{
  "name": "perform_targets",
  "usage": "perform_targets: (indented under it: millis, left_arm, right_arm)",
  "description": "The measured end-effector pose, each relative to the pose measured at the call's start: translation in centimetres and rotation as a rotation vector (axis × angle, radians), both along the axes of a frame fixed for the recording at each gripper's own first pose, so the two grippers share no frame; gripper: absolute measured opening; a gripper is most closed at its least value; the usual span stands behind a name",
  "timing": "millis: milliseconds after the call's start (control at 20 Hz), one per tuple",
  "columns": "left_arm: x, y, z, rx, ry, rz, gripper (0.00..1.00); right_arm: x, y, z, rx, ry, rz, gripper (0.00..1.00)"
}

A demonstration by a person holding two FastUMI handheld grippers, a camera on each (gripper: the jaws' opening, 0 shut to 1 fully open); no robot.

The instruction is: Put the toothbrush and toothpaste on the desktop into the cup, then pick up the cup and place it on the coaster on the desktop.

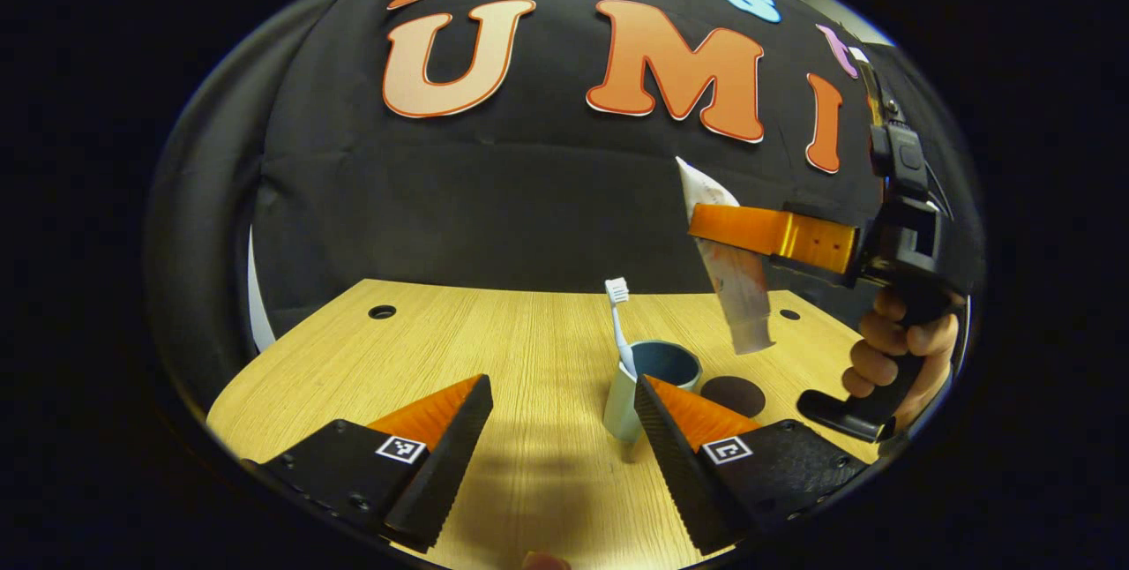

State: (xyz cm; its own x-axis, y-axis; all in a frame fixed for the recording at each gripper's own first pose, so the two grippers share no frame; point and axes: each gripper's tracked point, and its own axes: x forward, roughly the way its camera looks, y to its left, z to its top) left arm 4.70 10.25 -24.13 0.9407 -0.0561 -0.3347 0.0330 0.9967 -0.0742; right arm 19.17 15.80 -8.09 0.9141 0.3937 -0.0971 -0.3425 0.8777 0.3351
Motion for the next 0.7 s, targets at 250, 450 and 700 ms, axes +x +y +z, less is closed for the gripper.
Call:
perform_targets:
  millis: [250, 450, 700]
  left_arm:
    - [0.2, 1.2, -0.3, 0.013, 0.001, 0.021, 0.98]
    - [0.1, 1.2, -0.9, 0.010, 0.011, 0.022, 0.98]
    - [-0.1, 1.3, -1.7, 0.013, 0.031, 0.029, 0.98]
  right_arm:
    - [2.5, 0.9, -2.2, 0.004, 0.016, -0.009, 0.09]
    - [3.5, 1.1, -4.8, 0.009, 0.060, -0.023, 0.09]
    - [4.2, 1.5, -6.9, -0.012, 0.091, -0.045, 0.09]
